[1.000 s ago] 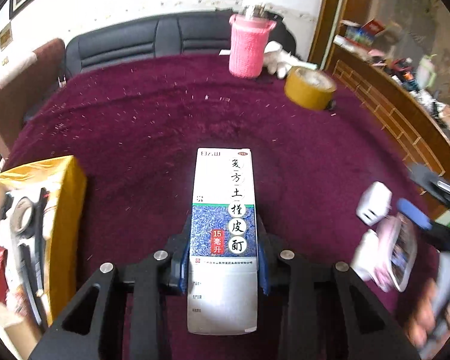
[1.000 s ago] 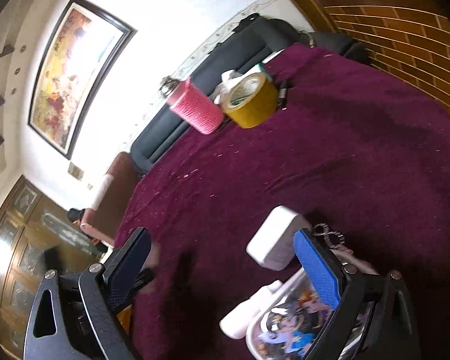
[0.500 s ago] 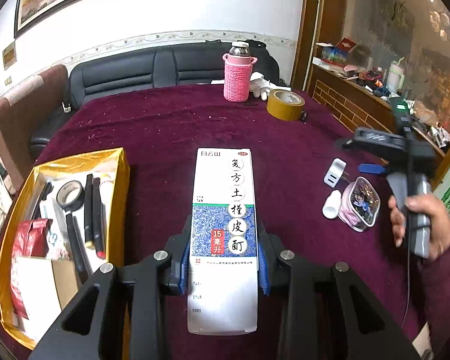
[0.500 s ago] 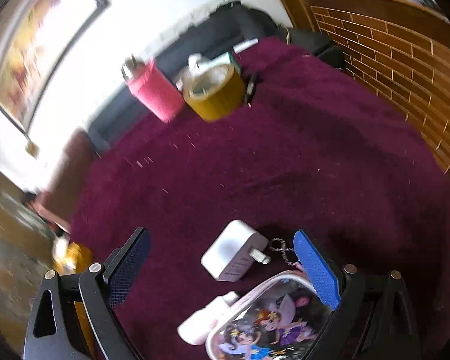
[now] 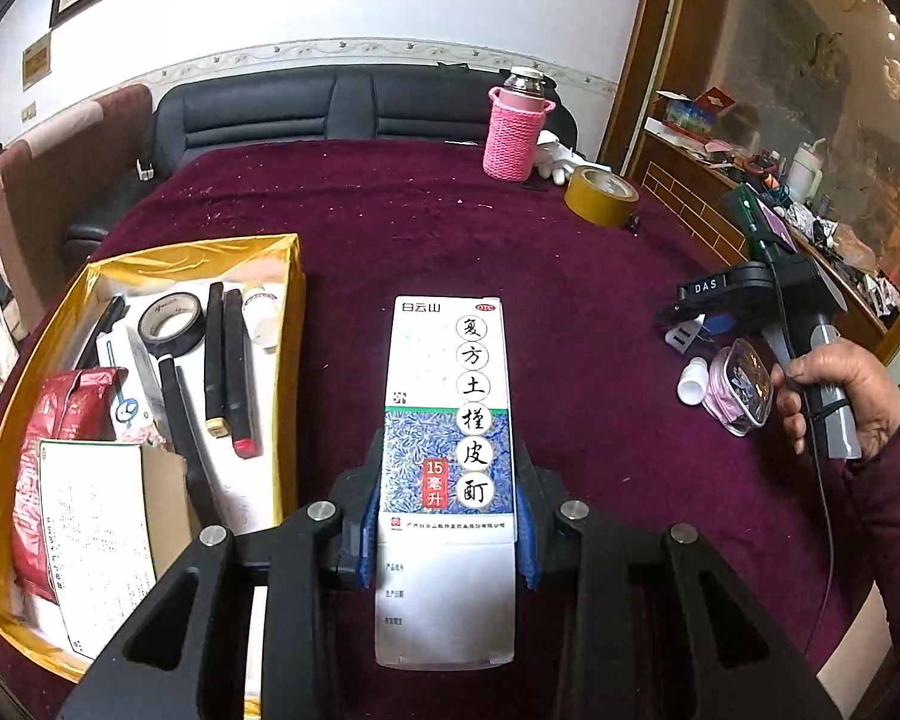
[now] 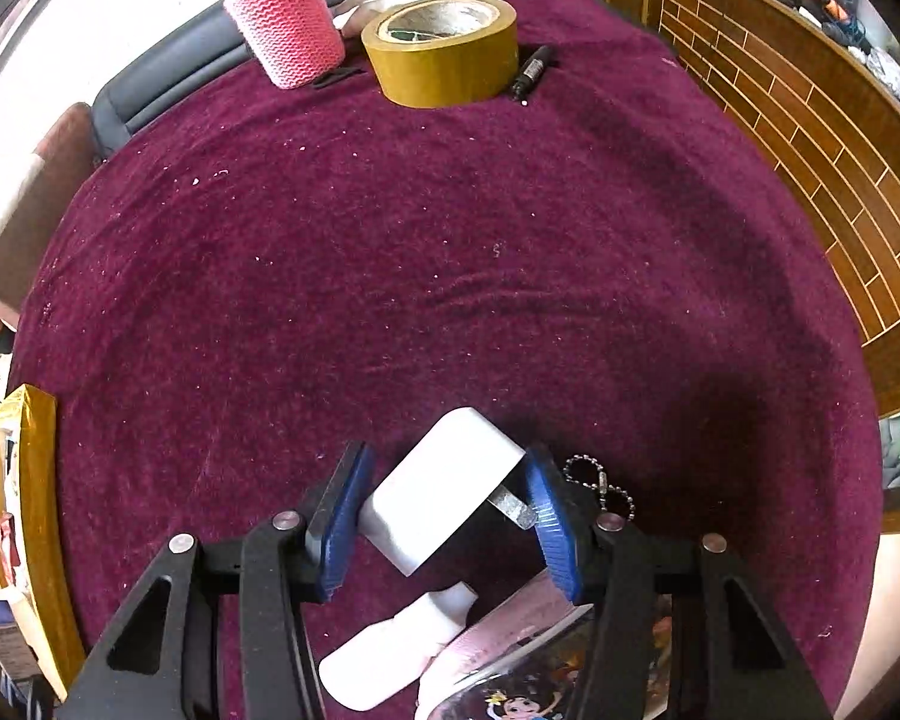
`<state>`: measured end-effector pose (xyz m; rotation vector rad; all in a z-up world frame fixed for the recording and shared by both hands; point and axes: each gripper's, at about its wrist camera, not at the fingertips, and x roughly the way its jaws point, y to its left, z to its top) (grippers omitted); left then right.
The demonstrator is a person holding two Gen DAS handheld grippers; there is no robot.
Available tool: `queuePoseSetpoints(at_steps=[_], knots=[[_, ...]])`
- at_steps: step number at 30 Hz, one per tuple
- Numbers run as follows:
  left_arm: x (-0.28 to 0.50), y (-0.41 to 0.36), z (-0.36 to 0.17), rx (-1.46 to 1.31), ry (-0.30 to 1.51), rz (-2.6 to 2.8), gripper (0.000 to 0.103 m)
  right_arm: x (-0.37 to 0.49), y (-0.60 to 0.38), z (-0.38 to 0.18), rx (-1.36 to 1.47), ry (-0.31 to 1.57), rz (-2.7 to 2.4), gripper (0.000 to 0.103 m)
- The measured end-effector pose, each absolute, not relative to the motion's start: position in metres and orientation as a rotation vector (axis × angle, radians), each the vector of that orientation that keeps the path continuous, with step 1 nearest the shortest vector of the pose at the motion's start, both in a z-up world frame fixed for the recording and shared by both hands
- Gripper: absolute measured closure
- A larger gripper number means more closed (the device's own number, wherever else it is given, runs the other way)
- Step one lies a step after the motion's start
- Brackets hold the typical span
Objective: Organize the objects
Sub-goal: 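Lift the medicine box with the left gripper while the right grasps the white plug, then lower the medicine box and white plug into the tray and open both grippers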
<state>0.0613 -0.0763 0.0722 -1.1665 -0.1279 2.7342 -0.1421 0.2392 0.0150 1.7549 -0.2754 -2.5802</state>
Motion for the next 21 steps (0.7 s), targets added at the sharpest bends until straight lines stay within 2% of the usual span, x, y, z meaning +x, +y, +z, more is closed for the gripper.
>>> queuePoseSetpoints(at_steps=[13, 21], knots=[[0.076, -0.093, 0.077, -1.161, -0.165, 2.766, 0.07, -0.109, 0.223, 0.047, 1.587, -0.378, -2.559, 0.047], [0.099, -0.093, 0.094, -1.115, -0.071, 2.857, 0.07, -0.071, 0.184, 0.082, 1.427, -0.344, -2.507, 0.047]])
